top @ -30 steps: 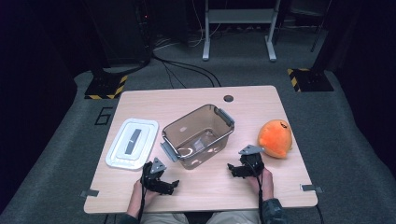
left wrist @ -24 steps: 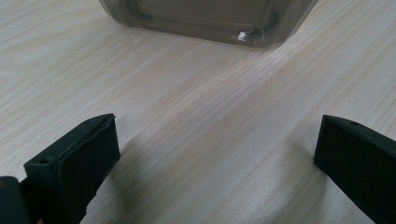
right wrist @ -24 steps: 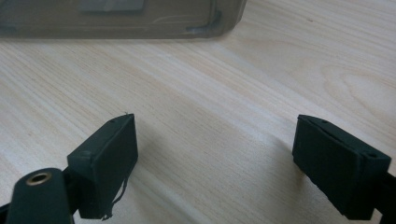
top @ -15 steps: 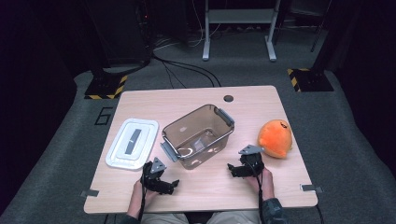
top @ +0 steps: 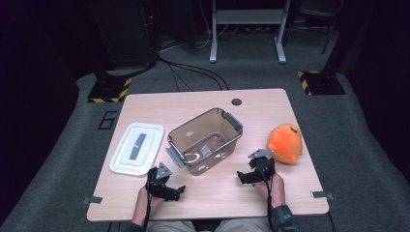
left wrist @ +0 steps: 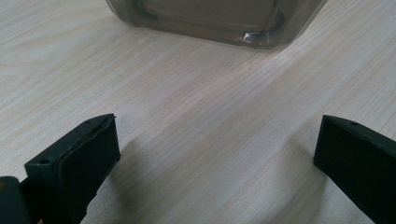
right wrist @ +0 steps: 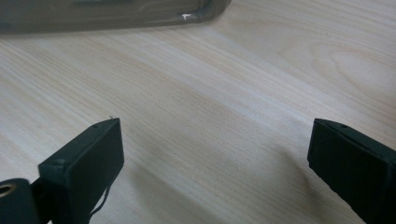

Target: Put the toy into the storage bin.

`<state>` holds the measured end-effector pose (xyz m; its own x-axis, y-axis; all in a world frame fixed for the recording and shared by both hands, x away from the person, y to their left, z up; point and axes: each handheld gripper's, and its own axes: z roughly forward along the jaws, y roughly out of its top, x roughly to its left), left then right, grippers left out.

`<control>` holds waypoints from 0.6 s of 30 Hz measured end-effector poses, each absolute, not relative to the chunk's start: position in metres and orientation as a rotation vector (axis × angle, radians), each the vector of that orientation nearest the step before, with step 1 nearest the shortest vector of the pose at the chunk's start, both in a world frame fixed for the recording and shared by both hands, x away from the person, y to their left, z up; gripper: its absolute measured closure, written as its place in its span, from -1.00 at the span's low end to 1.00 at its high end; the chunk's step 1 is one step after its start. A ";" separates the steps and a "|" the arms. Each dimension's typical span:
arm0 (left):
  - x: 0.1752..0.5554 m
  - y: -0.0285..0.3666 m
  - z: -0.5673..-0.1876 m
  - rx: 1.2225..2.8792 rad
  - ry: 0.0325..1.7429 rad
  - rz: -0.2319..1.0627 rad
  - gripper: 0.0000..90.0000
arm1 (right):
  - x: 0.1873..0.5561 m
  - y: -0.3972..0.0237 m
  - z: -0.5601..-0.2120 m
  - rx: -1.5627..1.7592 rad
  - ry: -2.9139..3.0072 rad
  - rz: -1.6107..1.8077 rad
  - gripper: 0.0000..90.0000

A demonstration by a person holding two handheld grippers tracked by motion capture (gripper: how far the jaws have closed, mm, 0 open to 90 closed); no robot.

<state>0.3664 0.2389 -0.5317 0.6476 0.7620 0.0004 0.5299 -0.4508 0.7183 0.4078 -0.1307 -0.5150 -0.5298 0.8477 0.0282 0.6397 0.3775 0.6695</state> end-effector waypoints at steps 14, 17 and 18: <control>0.366 0.239 -0.532 2.160 1.006 0.419 -1.00 | 0.406 -0.140 -0.488 1.321 2.292 0.985 -0.94; 0.366 0.239 -0.531 2.162 1.005 0.422 -1.00 | 0.405 -0.140 -0.484 1.332 2.284 0.992 -0.94; 0.366 0.239 -0.532 2.159 1.007 0.420 -1.00 | 0.405 -0.140 -0.480 1.353 2.276 1.000 -0.94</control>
<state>0.3663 0.2390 -0.5315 0.6439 0.7651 -0.0043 0.5358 -0.4469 0.7163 0.4045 -0.1400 -0.4800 -0.5061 0.8584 0.0837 0.6421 0.3102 0.7010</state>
